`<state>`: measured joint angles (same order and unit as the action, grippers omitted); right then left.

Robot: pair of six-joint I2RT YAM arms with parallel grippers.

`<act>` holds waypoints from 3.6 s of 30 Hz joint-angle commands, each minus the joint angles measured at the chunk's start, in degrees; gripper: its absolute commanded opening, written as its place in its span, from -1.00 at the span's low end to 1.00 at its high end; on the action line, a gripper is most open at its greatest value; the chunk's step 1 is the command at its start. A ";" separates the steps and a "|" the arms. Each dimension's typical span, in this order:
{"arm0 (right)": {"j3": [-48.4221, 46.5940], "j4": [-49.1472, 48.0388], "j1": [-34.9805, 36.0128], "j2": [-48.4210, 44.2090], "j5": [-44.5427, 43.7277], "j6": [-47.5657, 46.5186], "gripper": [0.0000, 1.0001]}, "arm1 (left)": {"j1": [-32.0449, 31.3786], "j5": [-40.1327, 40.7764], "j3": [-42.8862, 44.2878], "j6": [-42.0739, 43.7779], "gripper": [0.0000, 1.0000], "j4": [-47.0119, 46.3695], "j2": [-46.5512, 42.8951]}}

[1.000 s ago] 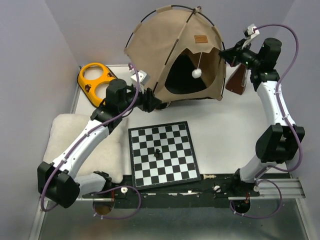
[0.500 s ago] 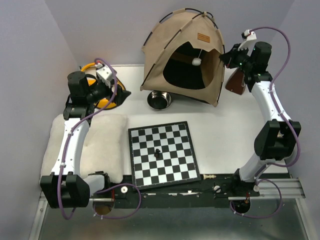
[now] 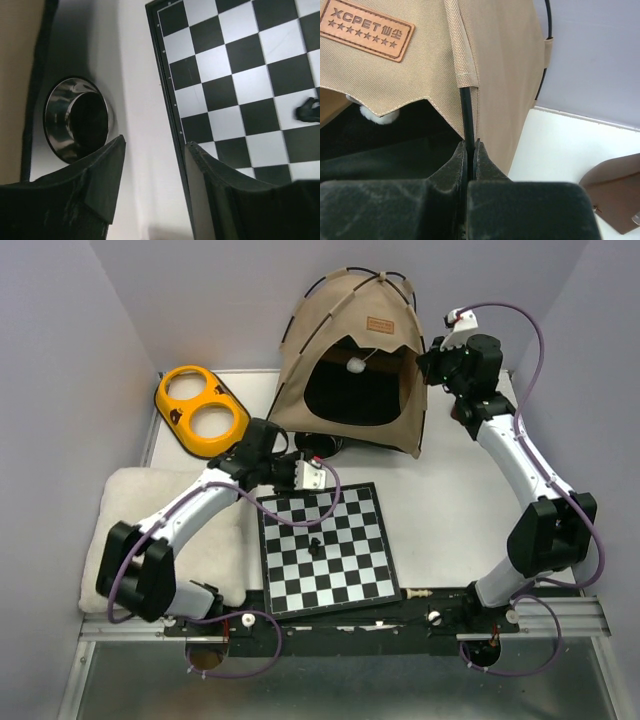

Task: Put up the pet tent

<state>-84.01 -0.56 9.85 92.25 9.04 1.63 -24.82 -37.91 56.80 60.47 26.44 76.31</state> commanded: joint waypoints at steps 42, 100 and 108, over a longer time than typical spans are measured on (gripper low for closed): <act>21.87 -13.60 2.81 -11.30 -6.05 -12.70 -0.81 | -2.51 -1.37 9.75 13.82 -1.00 13.81 6.25; 5.80 38.67 0.97 -25.55 18.73 -14.80 1.00 | 35.72 19.73 71.08 -11.34 -1.00 3.97 57.71; 2.53 49.06 -2.55 -25.54 15.23 -19.03 1.00 | 35.54 23.32 70.56 -4.76 -1.00 7.57 61.59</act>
<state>-80.34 38.52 8.73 66.72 25.36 -14.11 10.74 -17.15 126.02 50.41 30.59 135.92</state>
